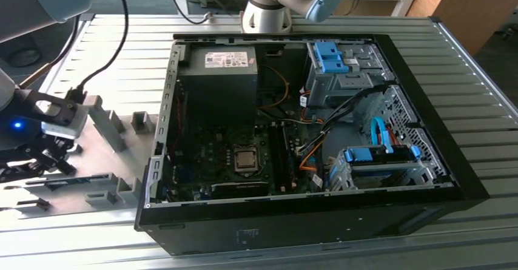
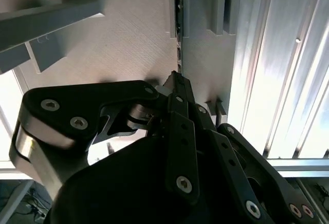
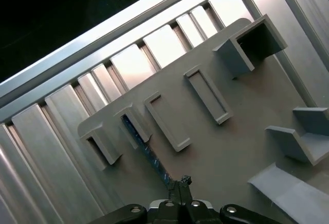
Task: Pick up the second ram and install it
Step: 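Pick up the second ram and move it above second insertion slot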
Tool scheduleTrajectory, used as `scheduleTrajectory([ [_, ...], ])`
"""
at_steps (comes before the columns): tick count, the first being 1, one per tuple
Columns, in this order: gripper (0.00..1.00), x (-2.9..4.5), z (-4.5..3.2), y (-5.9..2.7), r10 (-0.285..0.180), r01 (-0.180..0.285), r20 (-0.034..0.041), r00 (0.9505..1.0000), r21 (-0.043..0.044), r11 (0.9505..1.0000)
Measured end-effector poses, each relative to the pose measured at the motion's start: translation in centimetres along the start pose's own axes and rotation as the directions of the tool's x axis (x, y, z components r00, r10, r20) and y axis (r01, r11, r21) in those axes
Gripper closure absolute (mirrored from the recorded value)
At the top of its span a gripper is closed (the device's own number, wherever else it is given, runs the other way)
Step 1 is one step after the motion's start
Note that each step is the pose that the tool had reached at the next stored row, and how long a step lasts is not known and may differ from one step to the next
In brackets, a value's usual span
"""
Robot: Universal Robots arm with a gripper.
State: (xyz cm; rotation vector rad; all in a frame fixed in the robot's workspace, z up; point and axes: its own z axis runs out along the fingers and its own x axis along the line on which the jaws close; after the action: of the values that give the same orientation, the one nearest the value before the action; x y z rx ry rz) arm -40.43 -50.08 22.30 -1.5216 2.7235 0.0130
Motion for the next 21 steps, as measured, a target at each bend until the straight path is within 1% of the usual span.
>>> scheduleTrajectory([
  [5,0.89,0.00,0.00,0.00,-0.041,0.041,0.0001,0.9992,-0.0009,0.9992],
  [9,0.89,0.00,0.00,0.00,-0.075,0.075,0.0003,0.9972,-0.0018,0.9972],
  [21,0.89,0.00,0.00,0.00,-0.160,0.160,0.0008,0.9872,-0.0036,0.9872],
])
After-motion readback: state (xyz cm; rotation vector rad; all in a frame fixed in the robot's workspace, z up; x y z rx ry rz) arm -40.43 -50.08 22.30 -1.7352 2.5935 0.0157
